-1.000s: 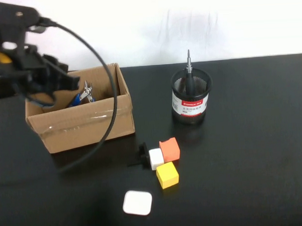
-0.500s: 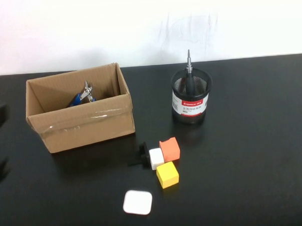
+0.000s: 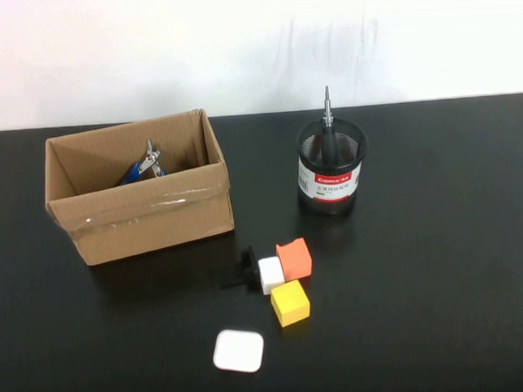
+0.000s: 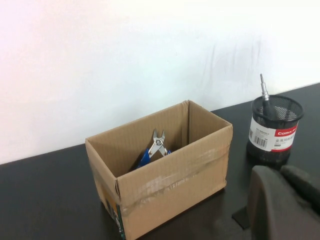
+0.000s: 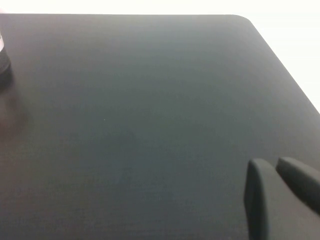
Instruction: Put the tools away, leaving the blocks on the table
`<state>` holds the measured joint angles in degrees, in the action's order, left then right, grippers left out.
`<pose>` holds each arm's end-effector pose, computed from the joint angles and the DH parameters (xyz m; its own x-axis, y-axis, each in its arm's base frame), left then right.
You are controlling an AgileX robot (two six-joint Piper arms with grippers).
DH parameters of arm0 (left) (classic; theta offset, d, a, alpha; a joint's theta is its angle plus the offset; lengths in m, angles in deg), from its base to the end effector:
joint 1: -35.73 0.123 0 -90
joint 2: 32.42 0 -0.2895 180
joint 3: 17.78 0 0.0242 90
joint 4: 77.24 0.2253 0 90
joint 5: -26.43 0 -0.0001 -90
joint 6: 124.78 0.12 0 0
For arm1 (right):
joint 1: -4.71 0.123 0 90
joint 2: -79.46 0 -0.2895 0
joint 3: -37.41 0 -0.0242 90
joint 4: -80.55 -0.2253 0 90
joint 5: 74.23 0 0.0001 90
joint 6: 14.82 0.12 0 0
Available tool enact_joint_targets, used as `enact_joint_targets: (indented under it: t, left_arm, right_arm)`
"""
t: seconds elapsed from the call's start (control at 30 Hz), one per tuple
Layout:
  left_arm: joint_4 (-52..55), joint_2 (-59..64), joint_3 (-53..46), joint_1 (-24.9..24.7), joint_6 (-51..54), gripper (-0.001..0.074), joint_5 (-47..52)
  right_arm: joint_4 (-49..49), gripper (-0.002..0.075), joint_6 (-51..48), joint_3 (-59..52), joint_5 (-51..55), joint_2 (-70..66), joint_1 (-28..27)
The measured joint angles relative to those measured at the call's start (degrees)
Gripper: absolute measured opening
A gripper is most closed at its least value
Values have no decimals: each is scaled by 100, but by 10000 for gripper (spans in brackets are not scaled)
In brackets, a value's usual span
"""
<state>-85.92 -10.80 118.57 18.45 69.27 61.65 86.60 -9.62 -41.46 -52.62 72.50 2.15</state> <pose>0.0380 -0.0228 0.3247 -0.1219 0.1640 -0.9789 0.3953 0.9127 0.1037 0.0498 -0.0069 0.1628 -0.2982 0.0059 -0.9545 0.0794 0.9967 -0.0187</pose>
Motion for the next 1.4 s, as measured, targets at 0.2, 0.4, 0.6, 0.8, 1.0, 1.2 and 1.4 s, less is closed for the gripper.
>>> enact_joint_targets:
  t: [0.2,0.4,0.6,0.8,1.0,1.2,1.4]
  left_arm:
    - [0,0,0,0,11,-1,57]
    - [0,0,-30,0,20,-1,105]
    - [49,0,-279,0,23,-1,-326]
    - [23,-347,-1256,277,33,-2,-1795]
    - [-260,-1020,-2158,919,33,-2,-2092]
    - [-295,-1436,-3127,1327,19,-3,-2127]
    - [-329,-1445,-3517,1374,-255,-3,-1476]
  right_arm:
    - [0,-7,0,0,0,0,0]
    - [0,-7,0,0,0,0,0]
    - [0,-7,0,0,0,0,0]
    - [0,-7,0,0,0,0,0]
    - [0,-7,0,0,0,0,0]
    - [0,-7,0,0,0,0,0]
    - [0,-7,0,0,0,0,0]
